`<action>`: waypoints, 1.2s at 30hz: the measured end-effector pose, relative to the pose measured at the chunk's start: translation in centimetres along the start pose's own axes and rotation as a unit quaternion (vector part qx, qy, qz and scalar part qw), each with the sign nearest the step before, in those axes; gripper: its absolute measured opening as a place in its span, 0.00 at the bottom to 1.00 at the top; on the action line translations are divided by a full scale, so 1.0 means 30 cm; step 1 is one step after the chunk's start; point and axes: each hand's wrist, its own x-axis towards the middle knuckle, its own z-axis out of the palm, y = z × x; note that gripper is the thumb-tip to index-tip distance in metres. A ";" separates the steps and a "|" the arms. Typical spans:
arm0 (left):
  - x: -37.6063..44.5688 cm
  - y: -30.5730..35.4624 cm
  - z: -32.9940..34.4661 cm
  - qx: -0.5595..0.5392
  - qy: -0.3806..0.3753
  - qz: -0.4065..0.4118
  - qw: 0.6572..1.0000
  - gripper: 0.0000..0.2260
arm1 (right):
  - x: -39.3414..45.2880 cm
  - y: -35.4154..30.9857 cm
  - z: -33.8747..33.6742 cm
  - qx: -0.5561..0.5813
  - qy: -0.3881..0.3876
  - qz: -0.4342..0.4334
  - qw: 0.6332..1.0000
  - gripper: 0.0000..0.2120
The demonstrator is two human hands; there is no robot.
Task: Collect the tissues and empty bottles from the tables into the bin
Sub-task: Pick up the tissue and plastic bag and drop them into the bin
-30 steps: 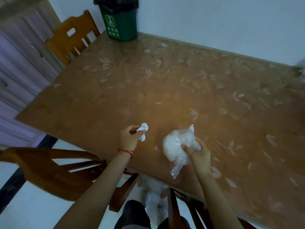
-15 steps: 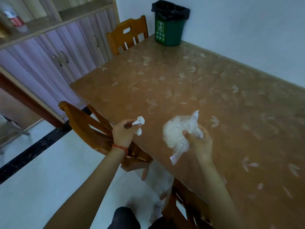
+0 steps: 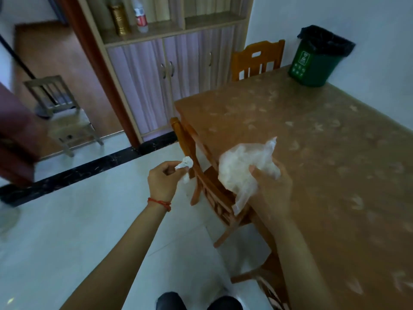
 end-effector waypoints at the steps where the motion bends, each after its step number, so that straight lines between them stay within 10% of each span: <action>1: 0.009 -0.011 -0.050 -0.004 0.012 -0.006 1.000 0.06 | -0.010 0.000 0.053 -0.006 -0.011 -0.003 1.000 0.32; 18: 0.020 -0.323 -0.879 -0.006 0.178 -0.094 0.980 0.02 | -0.312 0.171 0.899 -0.073 -0.185 -0.035 0.979 0.21; 36: 0.631 -0.438 -0.946 -0.020 0.217 -0.119 0.969 0.03 | 0.148 0.090 1.398 -0.055 -0.190 -0.004 0.980 0.19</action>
